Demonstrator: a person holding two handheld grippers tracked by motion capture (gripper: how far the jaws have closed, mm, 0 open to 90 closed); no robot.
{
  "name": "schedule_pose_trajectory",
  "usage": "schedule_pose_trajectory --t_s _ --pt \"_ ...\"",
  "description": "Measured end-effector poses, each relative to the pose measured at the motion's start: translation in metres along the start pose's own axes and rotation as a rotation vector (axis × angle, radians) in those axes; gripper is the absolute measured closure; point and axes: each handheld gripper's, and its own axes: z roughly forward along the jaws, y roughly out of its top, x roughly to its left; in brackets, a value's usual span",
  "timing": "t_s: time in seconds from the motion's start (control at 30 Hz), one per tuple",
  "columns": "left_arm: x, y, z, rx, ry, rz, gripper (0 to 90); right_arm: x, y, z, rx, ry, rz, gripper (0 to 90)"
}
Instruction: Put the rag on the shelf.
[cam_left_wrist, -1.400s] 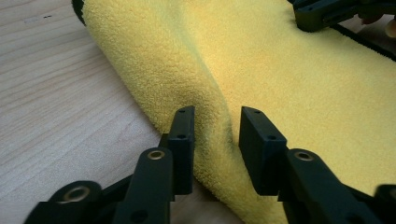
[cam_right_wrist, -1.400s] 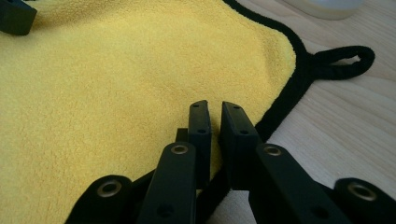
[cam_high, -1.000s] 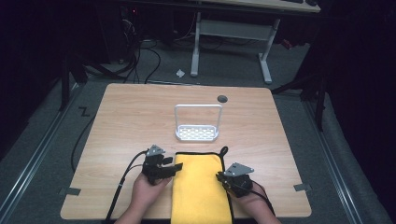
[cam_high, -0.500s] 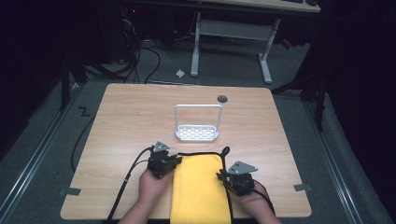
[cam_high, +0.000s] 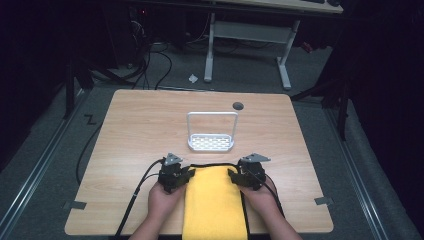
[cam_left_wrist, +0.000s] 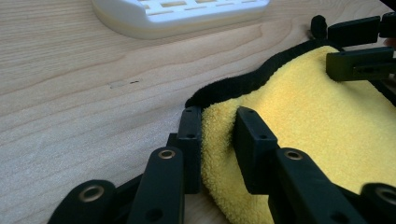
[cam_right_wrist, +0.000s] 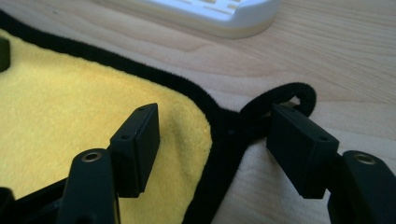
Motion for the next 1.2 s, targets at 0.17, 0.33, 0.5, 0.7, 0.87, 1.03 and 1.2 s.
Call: schedule_pose_trajectory --t_s 0.17,0.33,0.5,0.7,0.87,1.03,1.2 --pt "0.0 0.0 0.0 0.0 -0.002 0.0 72.2 0.005 -0.001 0.0 -0.01 0.002 -0.028 50.0" --pt "0.001 0.0 0.0 0.0 -0.006 -0.004 72.3 0.006 -0.003 -0.001 -0.018 0.047 -0.017 66.9" --pt "0.001 0.0 0.0 0.001 -0.012 -0.009 72.6 0.008 -0.003 -0.001 -0.019 0.078 -0.019 78.0" --pt "0.001 0.0 0.0 0.002 -0.006 -0.007 73.5 0.012 -0.003 -0.004 -0.034 0.054 -0.054 78.8" --pt "0.002 0.0 -0.001 0.0 -0.024 -0.013 76.9 0.012 -0.006 -0.007 -0.05 0.058 -0.067 78.7" --pt "0.003 0.0 -0.002 -0.004 -0.047 -0.025 80.2 0.011 -0.006 -0.01 -0.068 0.059 -0.07 78.7" --pt "0.005 0.002 -0.004 -0.019 -0.058 -0.034 83.0 0.014 -0.003 -0.016 -0.105 0.056 -0.076 78.7"
